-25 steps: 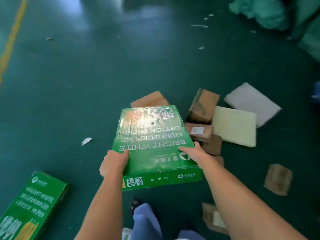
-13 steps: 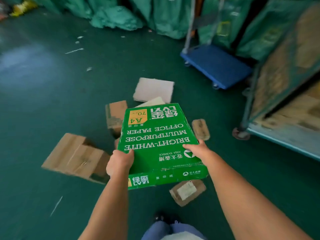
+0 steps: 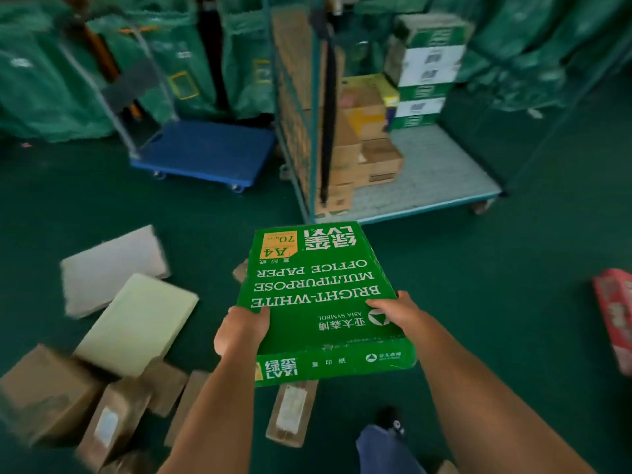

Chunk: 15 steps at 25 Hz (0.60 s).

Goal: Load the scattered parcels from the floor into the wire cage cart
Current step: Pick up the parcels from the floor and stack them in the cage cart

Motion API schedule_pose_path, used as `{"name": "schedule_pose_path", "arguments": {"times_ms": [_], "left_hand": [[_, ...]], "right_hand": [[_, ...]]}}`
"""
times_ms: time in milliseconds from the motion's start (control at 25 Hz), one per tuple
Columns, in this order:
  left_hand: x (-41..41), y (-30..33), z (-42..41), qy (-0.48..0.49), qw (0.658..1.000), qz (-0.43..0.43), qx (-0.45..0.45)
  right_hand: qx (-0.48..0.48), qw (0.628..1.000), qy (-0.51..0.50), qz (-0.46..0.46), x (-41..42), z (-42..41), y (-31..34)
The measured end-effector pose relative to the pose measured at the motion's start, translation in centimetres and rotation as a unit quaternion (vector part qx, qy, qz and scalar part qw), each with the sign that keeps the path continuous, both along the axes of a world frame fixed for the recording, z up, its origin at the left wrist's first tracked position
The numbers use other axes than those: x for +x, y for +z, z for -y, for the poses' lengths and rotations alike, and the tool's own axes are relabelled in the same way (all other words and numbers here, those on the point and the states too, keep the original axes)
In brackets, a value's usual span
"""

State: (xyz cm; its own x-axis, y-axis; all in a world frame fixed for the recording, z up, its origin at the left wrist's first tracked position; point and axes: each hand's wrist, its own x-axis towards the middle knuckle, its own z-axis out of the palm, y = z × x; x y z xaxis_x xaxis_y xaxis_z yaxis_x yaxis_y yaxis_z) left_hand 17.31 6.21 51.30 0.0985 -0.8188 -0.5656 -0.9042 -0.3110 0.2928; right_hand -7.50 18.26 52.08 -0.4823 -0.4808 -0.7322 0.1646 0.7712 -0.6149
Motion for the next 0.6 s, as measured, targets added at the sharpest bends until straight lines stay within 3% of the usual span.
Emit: {"name": "schedule_pose_path", "arguments": {"times_ms": [320,600], "left_hand": [[-25.9,2.3,1.2,-0.080,0.996,-0.042,0.013],[-43.7,5.5,10.2,-0.100,0.991,-0.082,-0.024]], "right_hand": [[-0.031,0.996,-0.079,-0.019,-24.5,-1.7,2.9],[-0.063,0.992,-0.090,-0.066,-41.6,6.3,5.9]]}}
